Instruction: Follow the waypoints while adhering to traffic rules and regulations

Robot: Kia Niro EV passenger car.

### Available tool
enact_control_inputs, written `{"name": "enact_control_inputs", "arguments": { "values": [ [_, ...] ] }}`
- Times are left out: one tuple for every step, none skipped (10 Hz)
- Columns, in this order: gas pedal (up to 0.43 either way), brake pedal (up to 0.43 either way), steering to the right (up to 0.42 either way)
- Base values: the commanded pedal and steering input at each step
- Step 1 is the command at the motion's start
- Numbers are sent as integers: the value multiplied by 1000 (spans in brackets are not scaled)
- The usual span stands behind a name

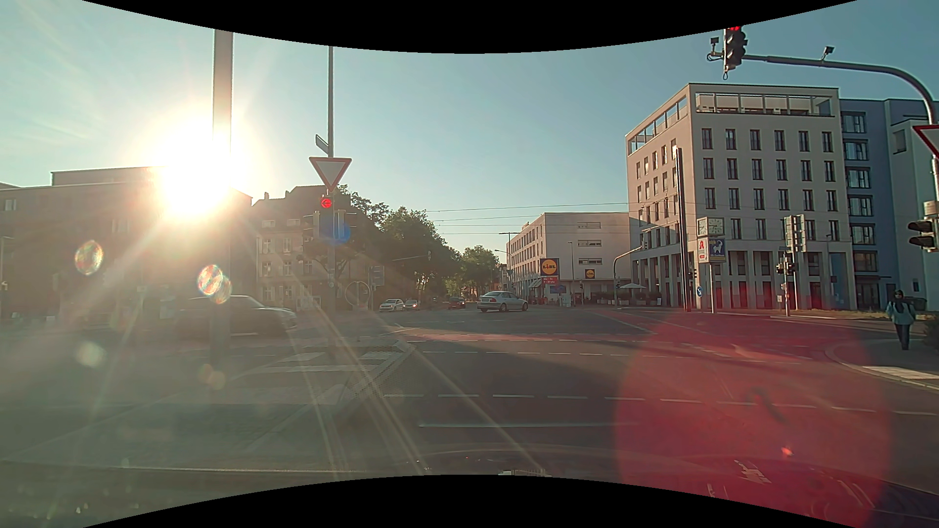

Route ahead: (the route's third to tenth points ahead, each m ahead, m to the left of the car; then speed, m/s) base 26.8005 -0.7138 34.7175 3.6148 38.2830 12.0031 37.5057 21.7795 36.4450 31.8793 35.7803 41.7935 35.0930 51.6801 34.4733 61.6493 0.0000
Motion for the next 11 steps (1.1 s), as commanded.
{"name": "enact_control_inputs", "arguments": {
  "values": [
    [0, 226, -1],
    [0, 226, -1],
    [0, 226, -1],
    [0, 226, -1],
    [0, 226, -1],
    [0, 226, -1],
    [0, 226, -1],
    [0, 226, -1],
    [0, 226, -1],
    [0, 226, -1],
    [0, 226, -1]
  ]
}}
